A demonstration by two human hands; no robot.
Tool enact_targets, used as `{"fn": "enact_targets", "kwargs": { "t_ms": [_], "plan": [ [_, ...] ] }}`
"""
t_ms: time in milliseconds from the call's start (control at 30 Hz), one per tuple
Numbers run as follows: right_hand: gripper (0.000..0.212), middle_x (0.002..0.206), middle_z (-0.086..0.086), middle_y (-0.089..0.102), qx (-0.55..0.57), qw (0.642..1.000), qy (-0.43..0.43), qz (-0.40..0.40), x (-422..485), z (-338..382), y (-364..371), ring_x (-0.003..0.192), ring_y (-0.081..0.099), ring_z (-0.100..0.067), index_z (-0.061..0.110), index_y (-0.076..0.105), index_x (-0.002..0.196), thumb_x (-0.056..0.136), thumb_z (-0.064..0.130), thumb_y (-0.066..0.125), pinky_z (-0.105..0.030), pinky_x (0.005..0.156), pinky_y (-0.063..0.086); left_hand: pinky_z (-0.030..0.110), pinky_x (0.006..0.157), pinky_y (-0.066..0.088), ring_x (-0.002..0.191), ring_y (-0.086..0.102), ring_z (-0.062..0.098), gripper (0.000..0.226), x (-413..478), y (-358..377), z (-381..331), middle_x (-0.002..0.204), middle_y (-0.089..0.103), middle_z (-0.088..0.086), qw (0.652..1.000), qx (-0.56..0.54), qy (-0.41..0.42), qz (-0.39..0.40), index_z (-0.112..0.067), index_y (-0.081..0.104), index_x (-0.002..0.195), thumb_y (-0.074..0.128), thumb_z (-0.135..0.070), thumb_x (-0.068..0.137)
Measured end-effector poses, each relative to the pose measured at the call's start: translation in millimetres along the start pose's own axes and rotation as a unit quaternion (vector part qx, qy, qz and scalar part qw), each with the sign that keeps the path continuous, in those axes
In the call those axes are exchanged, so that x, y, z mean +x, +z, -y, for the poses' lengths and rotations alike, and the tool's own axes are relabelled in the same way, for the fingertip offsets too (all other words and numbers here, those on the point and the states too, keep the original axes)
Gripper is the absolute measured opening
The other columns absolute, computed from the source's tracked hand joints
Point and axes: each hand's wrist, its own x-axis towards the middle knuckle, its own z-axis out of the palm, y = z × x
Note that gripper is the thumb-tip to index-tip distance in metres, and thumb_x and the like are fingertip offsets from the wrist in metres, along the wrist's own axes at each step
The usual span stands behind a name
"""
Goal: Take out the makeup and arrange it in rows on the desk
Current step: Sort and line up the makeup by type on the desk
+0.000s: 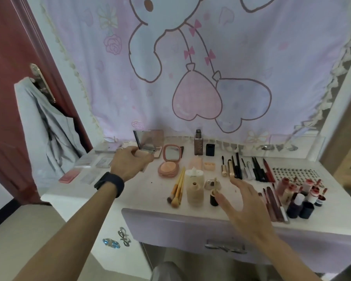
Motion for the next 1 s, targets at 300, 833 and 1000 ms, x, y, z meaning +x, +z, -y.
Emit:
{"fn": "enact_targets", "kwargs": {
  "t_ms": [300, 833, 1000],
  "plan": [
    [0.12, 0.164, -0.003, 0.024, -0.25, 0.966, -0.05, 0.05, -8, -22, 27, 0.152, 0.019, -0.017, 0.009, 0.026, 0.156, 0.074, 0.096, 0.024, -0.026, 0.119, 0.007, 0.042, 0.085, 0.049, 0.095, 0.054, 0.03, 0.062, 28, 52, 47, 0.098, 0.065, 0.007, 0.982, 0.124, -0.142, 0.005, -0.017, 0.07, 0.091, 0.052, -0.062, 0.051],
    [0.116, 0.164, -0.007, 0.026, -0.319, 0.944, -0.051, 0.065, -7, -31, 37, 0.152, 0.022, -0.019, 0.007, 0.03, 0.156, 0.079, 0.094, 0.015, -0.035, 0.124, 0.011, 0.045, 0.106, 0.036, 0.13, 0.038, 0.037, 0.083, 27, 76, 67, 0.141, 0.048, 0.018, 0.993, 0.1, -0.06, -0.023, -0.017, 0.033, 0.15, 0.067, -0.049, 0.081],
    [0.115, 0.166, -0.004, 0.018, -0.316, 0.945, -0.05, 0.068, -7, -29, 37, 0.154, 0.013, -0.017, 0.01, 0.021, 0.158, 0.079, 0.094, 0.013, -0.033, 0.124, 0.004, 0.043, 0.106, 0.039, 0.126, 0.044, 0.035, 0.082, 20, 76, 78, 0.134, 0.056, 0.014, 0.996, 0.067, -0.042, -0.036, -0.015, 0.038, 0.148, 0.071, -0.042, 0.078]
  ]
}}
